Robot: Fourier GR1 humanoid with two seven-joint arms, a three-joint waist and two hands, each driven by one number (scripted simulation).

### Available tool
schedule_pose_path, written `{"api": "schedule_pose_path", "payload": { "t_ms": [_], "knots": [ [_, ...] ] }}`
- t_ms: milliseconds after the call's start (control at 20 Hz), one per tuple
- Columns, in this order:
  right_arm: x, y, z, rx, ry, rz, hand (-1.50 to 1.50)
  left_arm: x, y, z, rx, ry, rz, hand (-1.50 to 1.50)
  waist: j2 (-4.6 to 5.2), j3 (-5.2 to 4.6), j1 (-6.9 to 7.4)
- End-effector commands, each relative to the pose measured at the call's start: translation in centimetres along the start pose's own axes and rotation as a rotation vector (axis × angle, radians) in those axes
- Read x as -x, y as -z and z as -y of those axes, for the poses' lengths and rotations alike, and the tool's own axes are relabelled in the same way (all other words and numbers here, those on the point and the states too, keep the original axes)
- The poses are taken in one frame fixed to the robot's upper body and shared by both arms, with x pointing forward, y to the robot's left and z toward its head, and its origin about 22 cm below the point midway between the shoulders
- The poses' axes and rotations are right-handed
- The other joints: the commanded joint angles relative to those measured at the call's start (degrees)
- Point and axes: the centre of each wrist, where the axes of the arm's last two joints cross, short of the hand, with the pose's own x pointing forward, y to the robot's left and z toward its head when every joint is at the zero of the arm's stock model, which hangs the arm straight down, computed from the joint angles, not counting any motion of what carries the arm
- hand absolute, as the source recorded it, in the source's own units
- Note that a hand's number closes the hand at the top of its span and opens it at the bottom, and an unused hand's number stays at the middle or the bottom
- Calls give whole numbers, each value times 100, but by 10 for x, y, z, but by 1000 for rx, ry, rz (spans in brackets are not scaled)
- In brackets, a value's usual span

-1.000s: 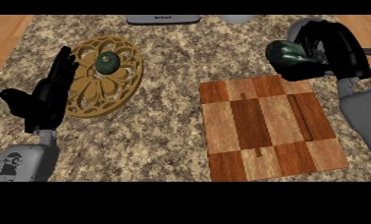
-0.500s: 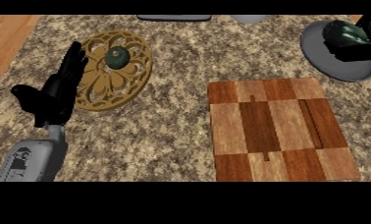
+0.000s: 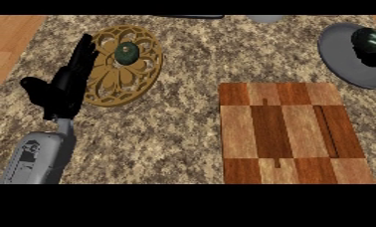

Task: Pick the eggplant from the cutting board and place it in the pan

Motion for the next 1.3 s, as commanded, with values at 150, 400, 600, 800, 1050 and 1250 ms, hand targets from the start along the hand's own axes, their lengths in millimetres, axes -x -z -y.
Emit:
{"api": "schedule_pose_path", "payload": {
  "t_ms": [150,400,600,800,1050,1250],
  "knots": [
    [24,-13,-12,16,-9,-47,150,-2,1,3,21,-7,21,0,61,17,165],
    [29,-15,-15,-179,152,-167,-150,-10,9,6,41,2,30,0,134,29,254],
    [34,-24,-27,-317,287,-155,-150,-14,14,8,19,-10,31,0,122,40,156],
    [36,-22,-21,-280,307,-136,-150,1,1,12,38,-10,15,0,77,28,199],
    [45,-24,-12,-128,471,-62,-150,14,-2,8,13,-12,-19,0,41,29,20],
    [58,-28,2,-58,648,-62,-150,6,6,2,-16,2,4,0,13,25,-100]
  ]
}}
